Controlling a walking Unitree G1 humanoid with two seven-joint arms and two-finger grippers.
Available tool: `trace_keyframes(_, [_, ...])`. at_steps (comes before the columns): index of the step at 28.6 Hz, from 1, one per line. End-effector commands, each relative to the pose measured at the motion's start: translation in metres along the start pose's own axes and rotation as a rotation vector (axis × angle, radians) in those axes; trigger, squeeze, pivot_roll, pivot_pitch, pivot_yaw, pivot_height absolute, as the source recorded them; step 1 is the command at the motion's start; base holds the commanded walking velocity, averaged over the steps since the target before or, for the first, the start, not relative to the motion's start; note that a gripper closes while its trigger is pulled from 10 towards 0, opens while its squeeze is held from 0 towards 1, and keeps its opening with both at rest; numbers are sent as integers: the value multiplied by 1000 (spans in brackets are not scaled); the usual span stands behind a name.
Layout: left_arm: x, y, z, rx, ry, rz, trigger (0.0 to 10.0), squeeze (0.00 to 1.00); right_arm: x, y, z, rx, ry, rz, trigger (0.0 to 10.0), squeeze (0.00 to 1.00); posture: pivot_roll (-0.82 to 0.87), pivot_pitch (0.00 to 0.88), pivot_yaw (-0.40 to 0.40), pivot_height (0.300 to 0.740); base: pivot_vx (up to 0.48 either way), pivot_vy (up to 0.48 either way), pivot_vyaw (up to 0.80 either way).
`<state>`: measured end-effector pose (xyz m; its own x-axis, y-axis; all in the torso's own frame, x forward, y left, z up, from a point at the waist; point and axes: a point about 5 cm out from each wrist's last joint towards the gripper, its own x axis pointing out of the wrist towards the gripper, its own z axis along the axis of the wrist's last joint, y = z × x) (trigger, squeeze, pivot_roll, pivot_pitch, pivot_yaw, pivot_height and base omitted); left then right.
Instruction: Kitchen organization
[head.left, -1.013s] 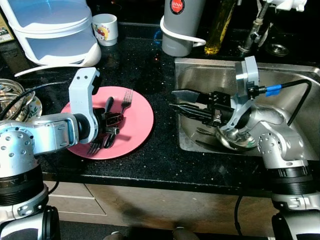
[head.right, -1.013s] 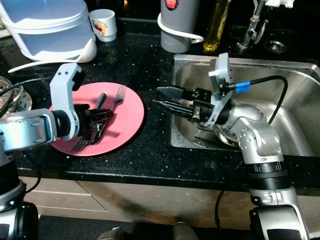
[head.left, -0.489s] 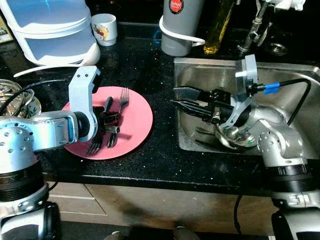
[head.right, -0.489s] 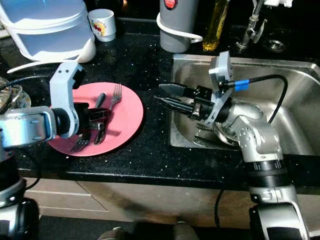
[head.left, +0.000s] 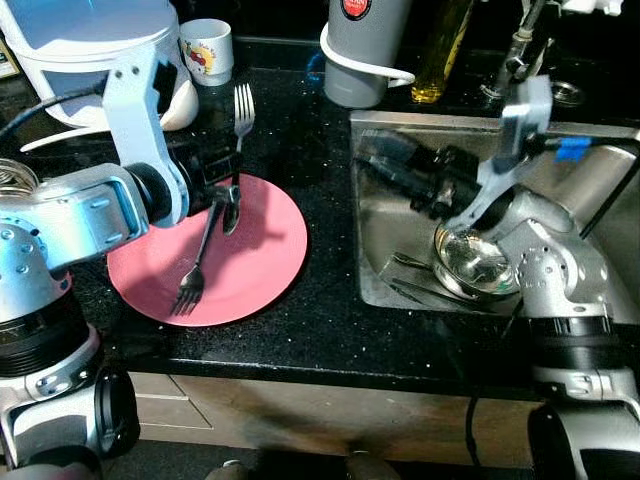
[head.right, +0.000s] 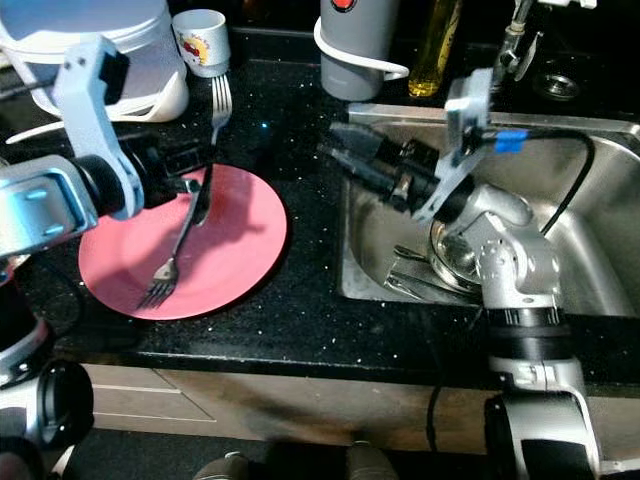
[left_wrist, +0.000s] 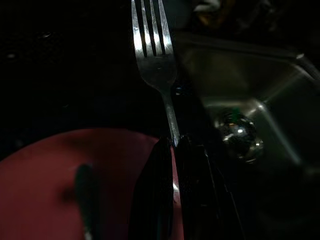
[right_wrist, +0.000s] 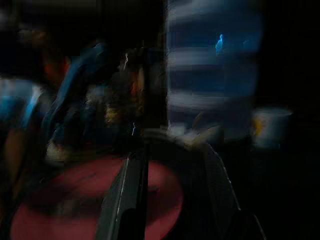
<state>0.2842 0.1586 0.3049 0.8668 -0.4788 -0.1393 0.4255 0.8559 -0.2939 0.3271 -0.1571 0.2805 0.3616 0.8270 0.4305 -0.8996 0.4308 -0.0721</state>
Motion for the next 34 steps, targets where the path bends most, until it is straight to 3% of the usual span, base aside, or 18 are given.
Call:
trace_keyframes(1, [-3, -10, 1, 47, -18, -74, 0, 0, -3, -9, 13, 35, -108, -72, 10000, 0, 69, 120, -26, 740, 0, 0, 0])
trace_keyframes(6, [-4, -19, -6, 124, -13, -153, 0, 0, -6, -11, 15, 49, -136, -94, 10000, 0, 64, 118, -24, 740, 0, 0, 0])
trace_keyframes(13, [-4, -35, -4, 193, -115, -280, 0, 0, -11, -19, 9, 83, -129, -199, 10000, 0, 53, 116, -21, 740, 0, 0, 0])
trace_keyframes(14, [-2, -35, -3, 204, -118, -268, 1569, 0, -12, -20, 7, 81, -119, -221, 10000, 0, 52, 114, -19, 740, 0, 0, -431])
trace_keyframes(15, [2, -29, -4, 247, -107, -202, 7804, 0, -13, -22, 4, 75, -99, -245, 10000, 0, 51, 113, -16, 740, 0, 0, -756])
trace_keyframes(16, [4, -26, -4, 261, -107, -181, 10000, 0, -14, -23, 3, 71, -94, -255, 10000, 0, 52, 112, -15, 740, 0, 0, -750])
trace_keyframes(22, [5, -25, 2, 288, -155, -186, 10000, 0, -19, -29, 6, 68, -109, -300, 10000, 0, 52, 109, -14, 740, 0, 0, -752])
trace_keyframes(27, [4, -38, 4, 338, -199, -276, 10000, 0, -25, -38, 13, 53, -133, -368, 10000, 0, 51, 102, -10, 740, 0, 0, -755])
trace_keyframes(34, [7, -43, -3, 397, -168, -346, 10000, 0, -27, -40, 13, 29, -126, -392, 10000, 0, 56, 109, -5, 740, 0, 0, 0])
